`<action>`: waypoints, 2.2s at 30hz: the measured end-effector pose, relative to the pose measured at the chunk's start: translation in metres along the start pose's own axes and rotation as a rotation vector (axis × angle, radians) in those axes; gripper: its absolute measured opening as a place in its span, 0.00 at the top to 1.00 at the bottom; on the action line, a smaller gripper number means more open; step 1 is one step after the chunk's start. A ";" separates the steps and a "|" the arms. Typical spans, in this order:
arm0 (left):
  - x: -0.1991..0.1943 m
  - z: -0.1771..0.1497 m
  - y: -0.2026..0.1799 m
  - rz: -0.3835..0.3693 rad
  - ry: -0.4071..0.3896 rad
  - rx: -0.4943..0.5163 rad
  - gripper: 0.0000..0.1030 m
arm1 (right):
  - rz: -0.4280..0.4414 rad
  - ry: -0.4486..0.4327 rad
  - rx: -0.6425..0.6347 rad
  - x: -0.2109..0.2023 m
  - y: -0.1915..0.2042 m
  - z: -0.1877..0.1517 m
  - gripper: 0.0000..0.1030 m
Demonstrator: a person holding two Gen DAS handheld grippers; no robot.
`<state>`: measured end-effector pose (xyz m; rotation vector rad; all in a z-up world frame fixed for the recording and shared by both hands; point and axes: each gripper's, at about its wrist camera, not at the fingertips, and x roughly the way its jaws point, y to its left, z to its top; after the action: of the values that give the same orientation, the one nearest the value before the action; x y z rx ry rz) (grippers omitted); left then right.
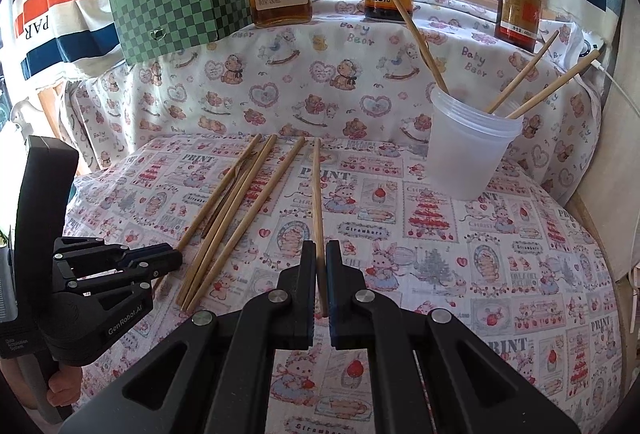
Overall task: Organize utensils
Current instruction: 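Grasp a bamboo chopstick with the right tool while the left tool grasps another, then lift both held chopsticks and carry them toward the clear cup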
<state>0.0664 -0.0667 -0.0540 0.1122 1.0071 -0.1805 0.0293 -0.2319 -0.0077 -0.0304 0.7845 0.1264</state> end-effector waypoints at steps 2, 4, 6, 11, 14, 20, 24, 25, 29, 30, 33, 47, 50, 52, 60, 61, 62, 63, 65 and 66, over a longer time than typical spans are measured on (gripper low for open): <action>0.000 -0.001 0.001 0.005 -0.013 0.010 0.95 | -0.006 -0.003 0.001 0.000 0.000 0.000 0.95; -0.003 0.001 0.010 -0.006 -0.027 -0.038 0.95 | -0.007 -0.010 0.012 -0.002 -0.001 0.001 0.95; -0.014 0.002 0.023 -0.017 -0.086 -0.081 0.95 | -0.002 -0.029 0.029 -0.007 -0.004 0.002 0.95; -0.063 0.000 0.051 -0.050 -0.314 -0.207 0.95 | -0.009 -0.097 0.043 -0.026 -0.009 0.006 0.95; -0.086 -0.006 0.067 -0.046 -0.429 -0.282 0.95 | -0.024 -0.142 0.056 -0.037 -0.012 0.007 0.95; -0.108 -0.010 0.086 -0.091 -0.523 -0.355 0.95 | 0.059 -0.212 0.070 -0.061 -0.017 0.011 0.97; -0.114 -0.011 0.083 -0.101 -0.555 -0.343 0.95 | 0.068 -0.193 0.085 -0.059 -0.021 0.014 0.97; -0.114 -0.012 0.081 -0.100 -0.559 -0.332 0.95 | 0.079 -0.164 0.070 -0.054 -0.021 0.014 0.97; -0.110 -0.011 0.073 -0.076 -0.543 -0.312 0.95 | 0.076 -0.008 0.073 -0.018 -0.020 0.012 0.92; -0.109 -0.011 0.073 -0.076 -0.540 -0.311 0.95 | 0.053 0.018 0.064 -0.010 -0.020 0.011 0.87; -0.108 -0.012 0.071 -0.061 -0.545 -0.302 0.95 | 0.004 0.101 0.041 0.013 -0.021 0.007 0.79; -0.106 -0.012 0.069 -0.047 -0.542 -0.301 0.95 | -0.055 0.307 -0.020 0.055 -0.018 -0.007 0.79; -0.108 -0.014 0.069 -0.029 -0.553 -0.317 0.95 | -0.056 0.317 -0.024 0.054 -0.017 -0.006 0.84; -0.109 -0.014 0.069 -0.032 -0.560 -0.312 0.95 | -0.061 0.314 -0.013 0.053 -0.019 -0.005 0.94; -0.111 -0.015 0.071 -0.035 -0.568 -0.319 0.95 | 0.005 -0.013 0.095 -0.015 -0.035 0.014 0.94; -0.111 -0.015 0.071 -0.035 -0.569 -0.319 0.95 | 0.002 -0.068 0.101 -0.026 -0.036 0.016 0.94; -0.111 -0.015 0.071 -0.035 -0.568 -0.319 0.95 | 0.000 -0.120 0.107 -0.037 -0.037 0.017 0.94; -0.111 -0.015 0.071 -0.036 -0.566 -0.318 0.95 | -0.001 -0.167 0.110 -0.046 -0.037 0.018 0.94; -0.111 -0.015 0.071 -0.038 -0.566 -0.319 0.95 | 0.004 -0.239 0.117 -0.061 -0.039 0.019 0.94; -0.111 -0.015 0.071 -0.037 -0.567 -0.320 0.95 | 0.006 -0.263 0.123 -0.066 -0.040 0.019 0.94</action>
<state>0.0104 0.0168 0.0332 -0.2404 0.4621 -0.0742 0.0017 -0.2769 0.0517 0.1038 0.5285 0.0856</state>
